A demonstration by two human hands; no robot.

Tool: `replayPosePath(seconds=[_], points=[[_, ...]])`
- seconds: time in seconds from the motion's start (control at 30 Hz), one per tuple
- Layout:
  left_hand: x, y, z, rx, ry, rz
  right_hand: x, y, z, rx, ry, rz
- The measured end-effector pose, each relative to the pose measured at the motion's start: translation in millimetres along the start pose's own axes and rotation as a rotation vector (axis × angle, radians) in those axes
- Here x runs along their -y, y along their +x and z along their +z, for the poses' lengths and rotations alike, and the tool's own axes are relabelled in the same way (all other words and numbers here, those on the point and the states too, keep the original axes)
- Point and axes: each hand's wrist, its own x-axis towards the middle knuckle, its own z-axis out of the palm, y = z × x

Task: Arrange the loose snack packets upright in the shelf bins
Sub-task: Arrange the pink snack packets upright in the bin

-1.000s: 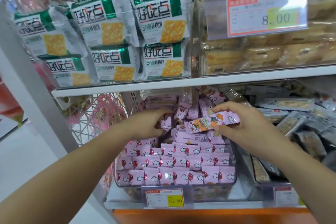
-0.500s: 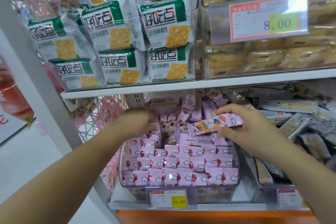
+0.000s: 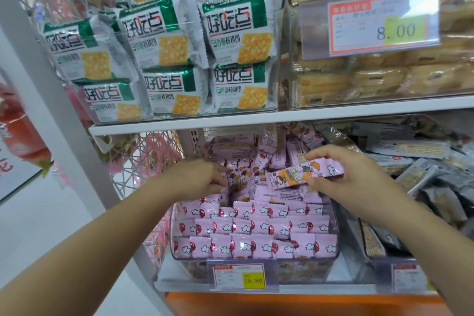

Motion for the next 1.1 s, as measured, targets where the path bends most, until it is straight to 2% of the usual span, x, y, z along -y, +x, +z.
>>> replayPosePath(seconds=[0.13, 0.23, 0.3, 0.4, 0.53, 0.6, 0.73, 0.93, 1.1], points=[[-2, 0, -5, -0.036, -0.034, -0.050, 0, 0, -4, -0.053, 0.059, -0.019], [-13, -7, -18, -0.157, -0.256, -0.098, 0, 2, -7, -0.095, 0.083, -0.028], [-24, -11, -23, -0.178, -0.433, -0.087, 1, 2, -8, -0.102, 0.094, -0.032], [-44, -8, -24, -0.118, -0.600, -0.064, 1, 2, -9, -0.114, 0.093, -0.035], [-65, 5, -16, 0.023, -0.585, -0.060, -1, 3, -12, -0.143, 0.135, -0.030], [-70, 9, -16, 0.026, -0.569, -0.065, -2, 2, -13, -0.137, 0.144, -0.039], [-70, 7, -25, -0.130, -0.721, -0.085, -3, 2, -15, -0.146, 0.166, -0.051], [-56, -11, -38, -0.343, -0.763, -0.312, -1, 1, -15, -0.206, 0.212, -0.060], [-51, -29, -34, -0.496, -0.907, -0.356, 4, -2, -11, -0.197, 0.195, -0.065]])
